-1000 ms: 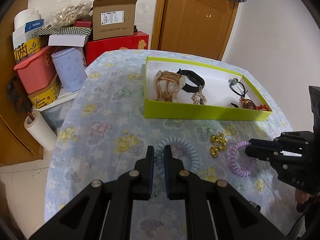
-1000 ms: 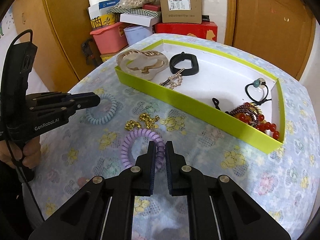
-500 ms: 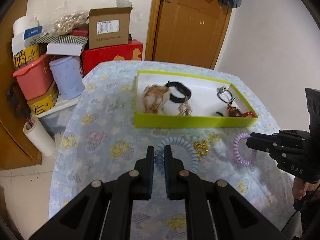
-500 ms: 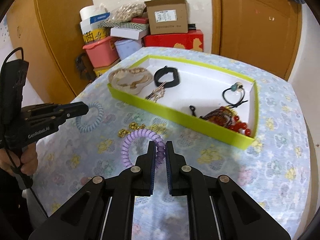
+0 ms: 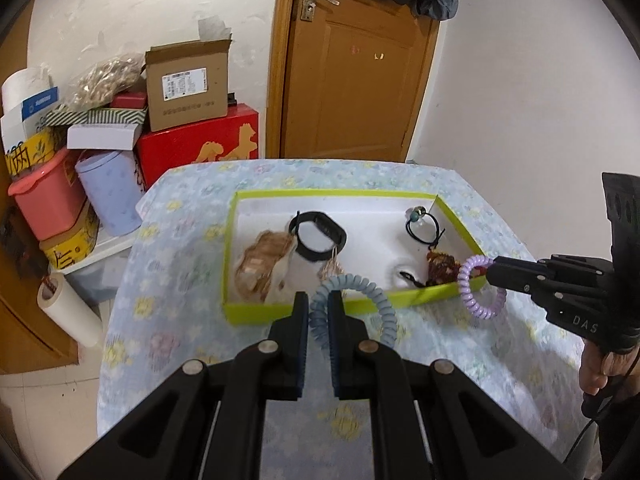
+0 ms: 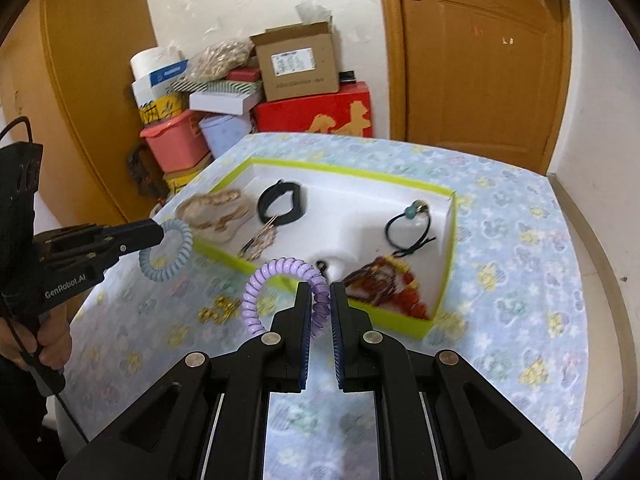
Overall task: Organize jewelry
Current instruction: 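Carry both coil hair ties into the tray and open both tools, then withdraw both tools from the tray toward the remaining items, then grasp the small black clip with pink bead using the right tool, then grasp the gold bead chain with the left tool while the right tool holds the clip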
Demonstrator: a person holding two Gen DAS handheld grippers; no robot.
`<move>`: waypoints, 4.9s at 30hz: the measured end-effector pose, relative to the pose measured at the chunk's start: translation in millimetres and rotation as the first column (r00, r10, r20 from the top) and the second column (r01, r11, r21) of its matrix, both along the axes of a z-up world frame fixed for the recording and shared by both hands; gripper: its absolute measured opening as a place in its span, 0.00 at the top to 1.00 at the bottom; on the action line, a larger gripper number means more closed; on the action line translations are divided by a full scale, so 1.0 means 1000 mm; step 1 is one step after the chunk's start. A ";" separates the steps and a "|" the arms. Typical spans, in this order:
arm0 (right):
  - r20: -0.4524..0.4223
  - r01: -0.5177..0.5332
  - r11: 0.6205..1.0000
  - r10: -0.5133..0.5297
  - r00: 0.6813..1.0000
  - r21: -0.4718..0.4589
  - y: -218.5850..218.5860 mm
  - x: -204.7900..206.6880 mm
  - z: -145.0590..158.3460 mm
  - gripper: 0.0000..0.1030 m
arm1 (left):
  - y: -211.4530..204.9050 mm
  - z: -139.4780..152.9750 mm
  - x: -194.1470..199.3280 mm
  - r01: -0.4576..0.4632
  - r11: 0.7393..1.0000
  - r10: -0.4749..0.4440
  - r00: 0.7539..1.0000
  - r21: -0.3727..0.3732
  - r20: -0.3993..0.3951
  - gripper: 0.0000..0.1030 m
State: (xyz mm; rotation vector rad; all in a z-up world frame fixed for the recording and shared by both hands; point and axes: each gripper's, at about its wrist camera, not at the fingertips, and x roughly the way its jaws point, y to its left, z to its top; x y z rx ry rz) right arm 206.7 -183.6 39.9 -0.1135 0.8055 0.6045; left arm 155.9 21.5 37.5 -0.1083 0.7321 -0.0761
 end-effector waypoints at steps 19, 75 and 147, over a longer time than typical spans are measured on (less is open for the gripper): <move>-0.058 0.107 0.994 -0.107 0.993 -0.005 -0.008 0.087 -0.022 0.91 | -0.022 -0.022 0.073 0.038 0.999 -0.038 0.997 -0.006 -0.070 0.91; -0.051 -0.047 0.997 0.050 0.997 0.058 0.000 -0.092 -0.006 0.71 | -0.011 0.000 -0.074 -0.041 0.999 0.042 0.999 0.008 -0.031 0.89; -0.110 -0.047 0.998 0.051 0.993 0.038 -0.011 -0.071 -0.056 0.86 | -0.037 -0.064 -0.002 0.069 0.998 -0.069 0.988 -0.001 -0.141 0.67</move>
